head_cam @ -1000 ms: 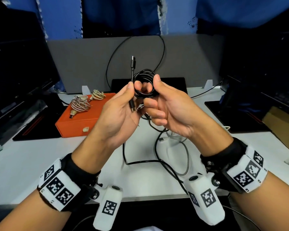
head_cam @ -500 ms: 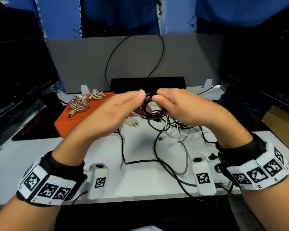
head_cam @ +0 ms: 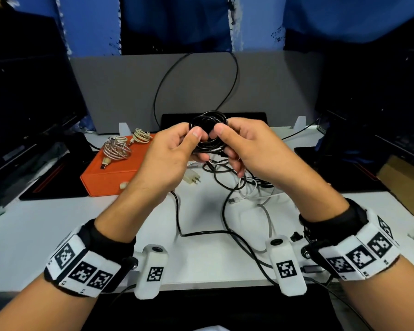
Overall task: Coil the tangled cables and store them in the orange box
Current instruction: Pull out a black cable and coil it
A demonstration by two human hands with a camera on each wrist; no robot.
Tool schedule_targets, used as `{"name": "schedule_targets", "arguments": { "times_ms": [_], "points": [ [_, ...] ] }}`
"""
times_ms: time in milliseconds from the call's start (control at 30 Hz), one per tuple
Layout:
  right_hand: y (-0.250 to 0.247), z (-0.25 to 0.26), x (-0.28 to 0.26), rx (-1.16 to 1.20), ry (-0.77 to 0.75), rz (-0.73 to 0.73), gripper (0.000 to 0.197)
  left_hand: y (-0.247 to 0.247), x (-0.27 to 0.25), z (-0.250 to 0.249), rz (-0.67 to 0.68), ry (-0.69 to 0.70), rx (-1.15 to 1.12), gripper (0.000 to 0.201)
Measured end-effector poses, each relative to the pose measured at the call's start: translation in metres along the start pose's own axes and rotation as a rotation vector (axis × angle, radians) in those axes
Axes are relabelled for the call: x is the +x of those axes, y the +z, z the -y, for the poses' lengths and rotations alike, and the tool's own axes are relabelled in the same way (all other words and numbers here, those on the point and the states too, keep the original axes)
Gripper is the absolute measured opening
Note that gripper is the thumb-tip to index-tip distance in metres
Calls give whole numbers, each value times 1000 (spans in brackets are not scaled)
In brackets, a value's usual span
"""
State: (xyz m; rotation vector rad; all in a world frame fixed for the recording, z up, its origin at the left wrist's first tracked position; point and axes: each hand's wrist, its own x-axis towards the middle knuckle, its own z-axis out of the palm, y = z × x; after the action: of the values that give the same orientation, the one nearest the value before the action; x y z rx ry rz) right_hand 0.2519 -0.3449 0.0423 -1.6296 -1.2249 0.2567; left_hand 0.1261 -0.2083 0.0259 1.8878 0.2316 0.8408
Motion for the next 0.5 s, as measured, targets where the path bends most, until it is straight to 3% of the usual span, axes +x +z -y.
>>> {"name": "schedule_targets", "arguments": {
  "times_ms": [167,300,500],
  "points": [
    [1,1,-2,138,22,25,30,1,1,-2,-1,10,10,24],
    [0,3,-1,261,17,32,22,-9,4,-6,100,-4,29,23],
    [-10,1,1,54,-29,35,36,-32,8,-11,301,-136,-51,22]
  ]
}}
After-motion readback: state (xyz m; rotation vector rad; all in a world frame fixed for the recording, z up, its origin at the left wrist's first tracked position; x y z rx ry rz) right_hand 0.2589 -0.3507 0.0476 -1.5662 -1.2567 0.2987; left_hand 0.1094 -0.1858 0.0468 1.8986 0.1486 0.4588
